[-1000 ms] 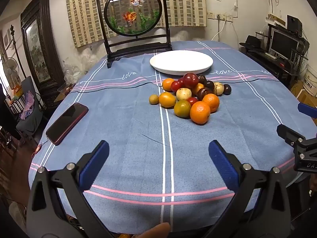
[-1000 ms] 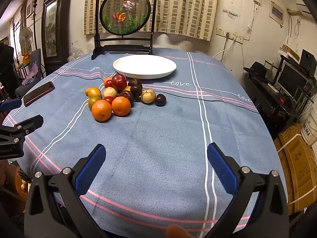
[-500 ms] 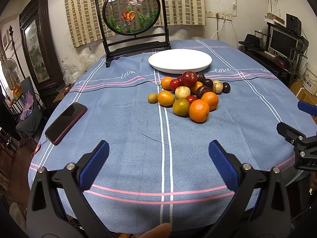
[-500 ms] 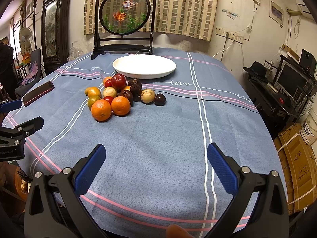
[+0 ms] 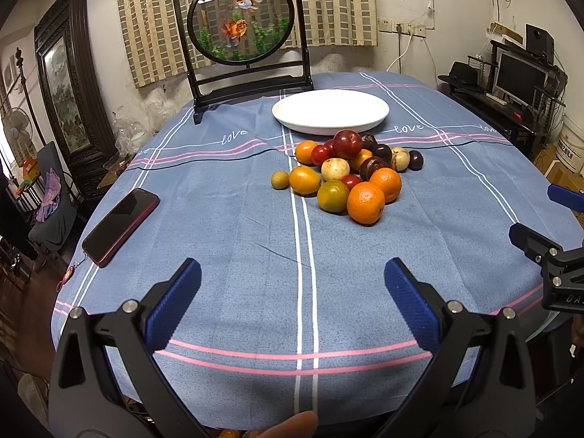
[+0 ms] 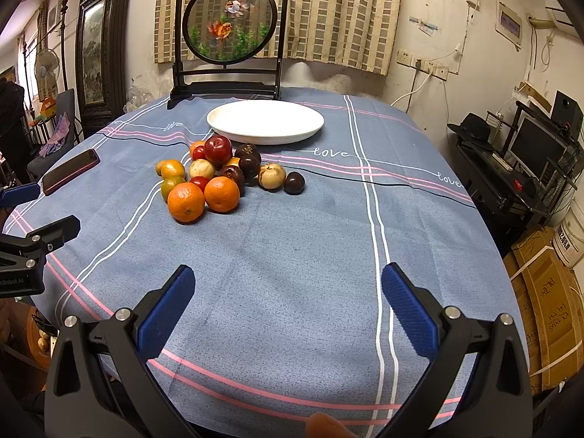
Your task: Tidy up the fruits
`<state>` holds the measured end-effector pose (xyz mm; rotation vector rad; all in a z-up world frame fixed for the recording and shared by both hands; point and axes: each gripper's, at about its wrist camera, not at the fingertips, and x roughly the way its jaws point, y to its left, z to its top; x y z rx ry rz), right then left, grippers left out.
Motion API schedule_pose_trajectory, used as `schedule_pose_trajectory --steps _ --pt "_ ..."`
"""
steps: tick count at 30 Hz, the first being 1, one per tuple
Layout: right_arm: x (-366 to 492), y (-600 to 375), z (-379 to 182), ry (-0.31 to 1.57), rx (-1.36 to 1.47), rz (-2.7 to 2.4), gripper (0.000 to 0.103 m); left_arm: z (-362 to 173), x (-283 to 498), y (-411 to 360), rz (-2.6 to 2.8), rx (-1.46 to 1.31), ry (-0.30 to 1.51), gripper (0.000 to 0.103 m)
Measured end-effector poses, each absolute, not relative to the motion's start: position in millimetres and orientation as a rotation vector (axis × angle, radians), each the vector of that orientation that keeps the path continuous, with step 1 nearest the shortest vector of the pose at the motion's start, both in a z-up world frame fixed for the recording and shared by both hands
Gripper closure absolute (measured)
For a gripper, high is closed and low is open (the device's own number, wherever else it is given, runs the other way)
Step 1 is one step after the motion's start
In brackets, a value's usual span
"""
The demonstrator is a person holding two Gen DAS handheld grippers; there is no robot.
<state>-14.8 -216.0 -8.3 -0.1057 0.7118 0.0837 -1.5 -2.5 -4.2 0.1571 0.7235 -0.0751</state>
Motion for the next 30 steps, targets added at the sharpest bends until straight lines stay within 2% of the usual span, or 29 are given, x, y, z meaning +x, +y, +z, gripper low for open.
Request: schedule_pose_trajectory --steps 30 --pt "-12.6 -216.2 -9.0 0.719 -0.108 0.080 0.001 -3.6 -2.1 -4.5 -0.079 0.167 0.725 0.002"
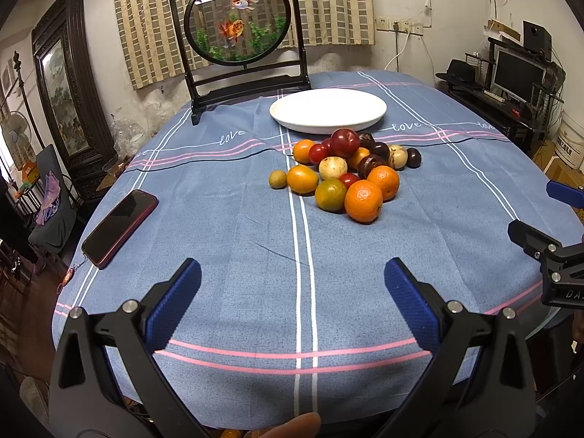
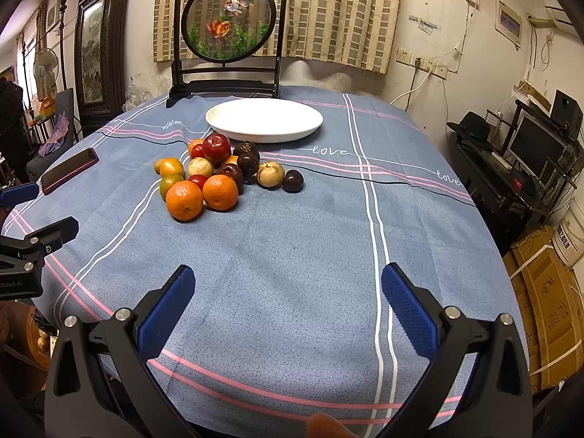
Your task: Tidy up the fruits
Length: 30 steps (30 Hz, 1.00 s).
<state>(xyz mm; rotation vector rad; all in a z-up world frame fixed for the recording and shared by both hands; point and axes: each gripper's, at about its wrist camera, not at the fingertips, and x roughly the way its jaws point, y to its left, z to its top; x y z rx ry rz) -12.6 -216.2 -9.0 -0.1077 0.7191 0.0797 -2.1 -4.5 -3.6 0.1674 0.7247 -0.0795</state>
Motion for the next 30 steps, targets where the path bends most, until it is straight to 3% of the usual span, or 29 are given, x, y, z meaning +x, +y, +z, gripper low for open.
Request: schedule_pose_trajectory --steps 23,30 --pt "-11 -212 -14 0.726 -0.116 0.080 0.001 -6 -1 -5 -0.094 0.169 0.731 0.002" --pt "-16 -215 -17 0.631 -0.086 0.138 0.001 -22 6 -4 -0.190 0.134 0.795 0.002"
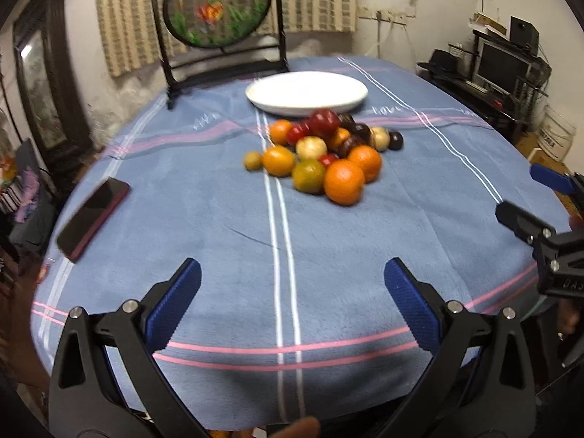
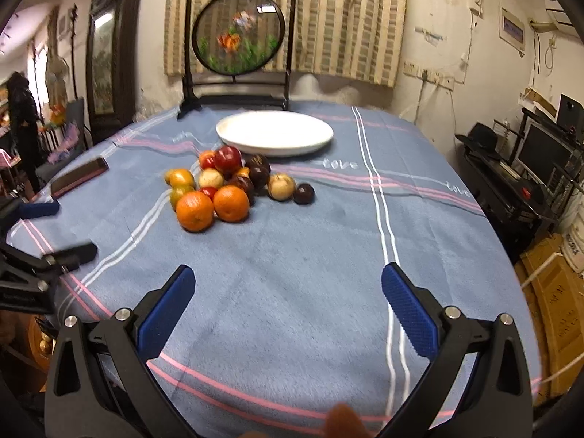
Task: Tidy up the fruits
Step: 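Reach into the fruit pile and grasp a mandarin with the right tool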
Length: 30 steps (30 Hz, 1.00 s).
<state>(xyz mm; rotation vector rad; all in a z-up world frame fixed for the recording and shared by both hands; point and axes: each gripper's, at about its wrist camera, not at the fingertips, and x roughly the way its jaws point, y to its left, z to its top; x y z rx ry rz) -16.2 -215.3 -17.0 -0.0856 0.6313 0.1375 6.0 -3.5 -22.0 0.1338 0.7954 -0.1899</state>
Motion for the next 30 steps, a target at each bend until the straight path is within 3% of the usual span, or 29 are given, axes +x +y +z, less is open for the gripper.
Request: schedule_pose_trajectory --steps 9,11,14,20,23,27,30 --pt "29 -217 -19 0.661 -0.035 0.249 0.002 -26 33 5 -0.244 0.095 0.779 0.002" --pt "52 -203 -20 0.696 -0.083 0.282 0.014 -33 46 8 -0.263 0.097 0.810 0.012" --pt "83 -185 -24 0.739 -0.098 0.327 0.016 -41 59 14 -0.303 0.088 0.851 0.034" --pt "125 -171 -48 0.859 -0.022 0.391 0.035 -47 80 33 -0.319 0.053 0.881 0.030" --pt "131 -175 -52 0.888 0.034 0.401 0.036 -46 85 40 -0.365 0.001 0.882 0.015" --pt "139 -178 -52 0.912 0.075 0.407 0.037 -47 90 53 -0.366 -0.141 0.859 0.012" --pt "146 -180 -55 0.940 0.137 0.419 0.043 -48 99 51 -0.370 -0.108 0.875 0.012"
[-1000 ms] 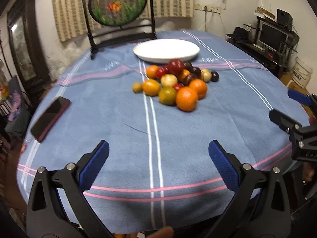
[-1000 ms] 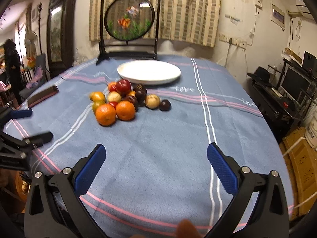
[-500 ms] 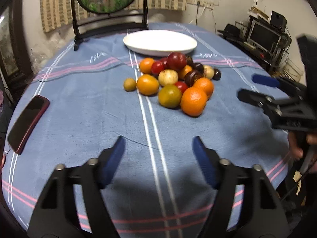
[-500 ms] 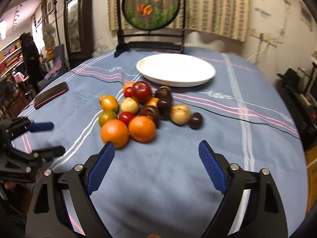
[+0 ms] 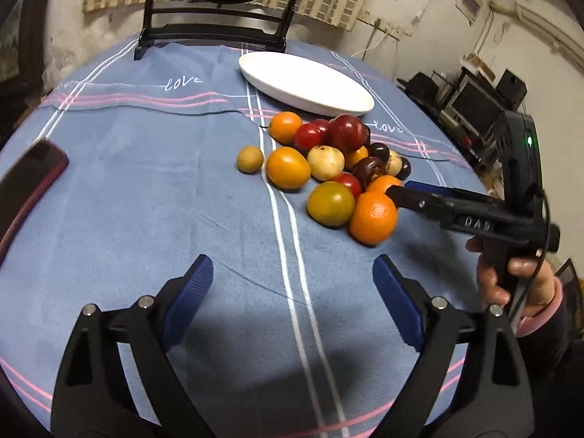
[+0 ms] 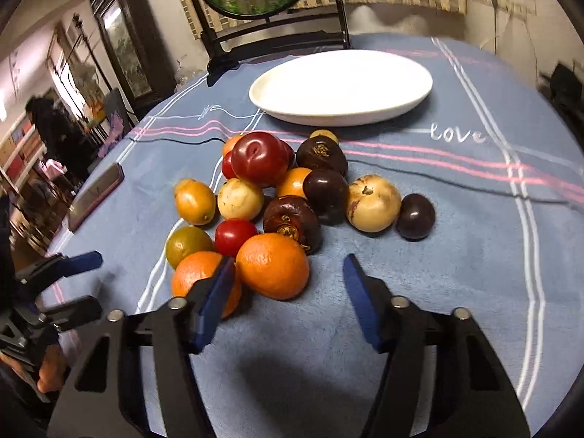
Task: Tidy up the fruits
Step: 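Reach into the fruit pile and grasp a mandarin with the right tool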
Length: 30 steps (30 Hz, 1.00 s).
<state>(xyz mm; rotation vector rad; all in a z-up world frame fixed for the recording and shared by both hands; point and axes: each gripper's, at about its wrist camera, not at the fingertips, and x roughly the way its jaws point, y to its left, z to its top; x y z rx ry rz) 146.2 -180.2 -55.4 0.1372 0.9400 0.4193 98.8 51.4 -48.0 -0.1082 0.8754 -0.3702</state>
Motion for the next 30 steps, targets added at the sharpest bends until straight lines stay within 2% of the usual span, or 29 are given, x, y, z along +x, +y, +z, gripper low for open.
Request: schedule_pose_trajectory --steps 1,4,10,14,24,27,29,30 --pt "150 -181 -56 0.946 0.156 0.425 0.048 -47 98 49 -0.339 -0.061 0.856 0.012" --pt "155 -177 -58 0.951 0.154 0.434 0.048 -45 100 44 -0.252 0.053 0.831 0.012" --pt "164 -176 -62 1.001 0.209 0.453 0.048 -44 115 45 -0.254 0.030 0.858 0.012" --pt "163 -185 -62 1.024 0.253 0.502 0.060 -46 124 36 -0.288 0.047 0.866 0.012" --pt "128 -220 -43 0.929 0.272 0.461 0.060 -50 142 -6 -0.409 0.119 0.858 0.013" --pt "123 -231 -42 0.914 0.284 0.446 0.060 -52 147 -12 -0.435 0.111 0.860 0.019" --pt "121 -235 -44 0.913 0.289 0.441 0.060 -56 153 -15 -0.451 0.108 0.879 0.032" --pt "122 -236 -45 0.914 0.289 0.438 0.060 -60 156 -15 -0.460 0.100 0.897 0.035"
